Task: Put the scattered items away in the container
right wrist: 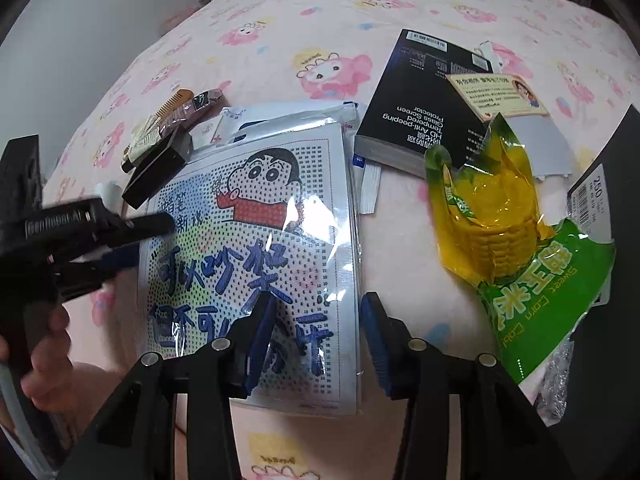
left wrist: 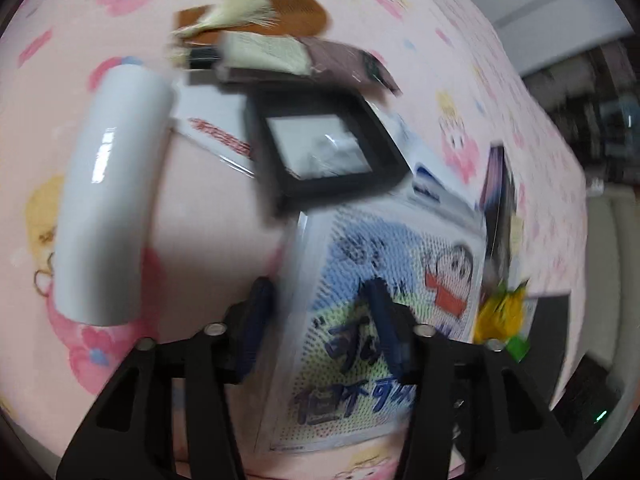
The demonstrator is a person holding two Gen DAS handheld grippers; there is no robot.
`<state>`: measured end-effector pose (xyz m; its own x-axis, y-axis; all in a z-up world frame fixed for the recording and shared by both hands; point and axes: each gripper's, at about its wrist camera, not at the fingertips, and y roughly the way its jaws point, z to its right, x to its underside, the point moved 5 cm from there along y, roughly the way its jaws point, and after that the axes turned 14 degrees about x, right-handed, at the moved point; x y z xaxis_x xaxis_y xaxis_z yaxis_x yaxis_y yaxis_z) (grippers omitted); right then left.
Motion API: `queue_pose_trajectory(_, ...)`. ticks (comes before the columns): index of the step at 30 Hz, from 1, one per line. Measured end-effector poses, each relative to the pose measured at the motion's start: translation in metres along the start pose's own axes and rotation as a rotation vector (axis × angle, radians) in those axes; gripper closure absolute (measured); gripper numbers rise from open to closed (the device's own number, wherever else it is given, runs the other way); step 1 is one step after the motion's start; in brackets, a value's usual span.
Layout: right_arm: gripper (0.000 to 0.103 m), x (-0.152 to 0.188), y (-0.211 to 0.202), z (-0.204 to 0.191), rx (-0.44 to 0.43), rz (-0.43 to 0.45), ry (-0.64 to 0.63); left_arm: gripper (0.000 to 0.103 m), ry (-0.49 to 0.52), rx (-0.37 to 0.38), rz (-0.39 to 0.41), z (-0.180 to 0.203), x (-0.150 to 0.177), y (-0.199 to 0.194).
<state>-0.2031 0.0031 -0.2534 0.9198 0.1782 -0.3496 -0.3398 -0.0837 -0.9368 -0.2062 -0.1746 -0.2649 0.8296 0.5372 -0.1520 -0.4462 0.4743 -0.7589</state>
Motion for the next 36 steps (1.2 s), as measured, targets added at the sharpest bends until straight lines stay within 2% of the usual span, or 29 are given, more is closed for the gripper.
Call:
queue_pose_trajectory(3,0.061,-0.002,-0.003,0.000,-0.003,0.000,0.002,0.049,0.023,0.054,0.025,0.005,-0.001,-0.010)
queue_pose_trajectory(6,0.061,0.002,-0.021,0.003,-0.004,0.017,0.009,0.043,0.072,0.092,0.059,0.003,0.011,-0.031)
queue_pose_trajectory(9,0.061,0.007,-0.030,0.004,-0.024,0.016,0.011,0.043,0.086,0.063,0.056,0.001,0.015,-0.033)
queue_pose_trajectory(12,0.061,0.012,-0.026,0.003,-0.039,-0.008,0.007,0.046,0.021,-0.016,-0.012,-0.012,0.012,-0.018)
queue_pose_trajectory(16,0.061,0.017,-0.019,0.002,-0.055,-0.038,0.005,0.041,0.015,-0.030,-0.031,-0.019,0.013,-0.018)
queue_pose_trajectory(18,0.059,0.013,-0.007,0.001,-0.049,-0.045,0.019,0.032,0.032,-0.017,-0.068,-0.018,0.016,-0.012)
queue_pose_trajectory(19,0.055,0.011,-0.003,0.001,-0.047,-0.047,0.022,0.030,0.042,-0.021,-0.079,-0.018,0.017,-0.009)
queue_pose_trajectory(22,0.053,0.008,0.001,-0.001,-0.045,-0.047,0.017,0.030,0.071,-0.027,-0.079,-0.010,0.015,-0.008)
queue_pose_trajectory(26,0.055,0.007,-0.006,0.002,-0.029,-0.025,0.013,0.039,0.082,0.035,-0.072,0.001,0.020,-0.012)
queue_pose_trajectory(30,0.056,0.005,-0.033,0.011,-0.012,0.027,0.000,0.039,0.142,0.147,-0.036,0.016,0.035,-0.042)
queue_pose_trajectory(36,0.055,-0.004,-0.089,0.024,-0.048,0.134,-0.008,0.042,0.172,0.239,0.020,0.041,0.040,-0.062)
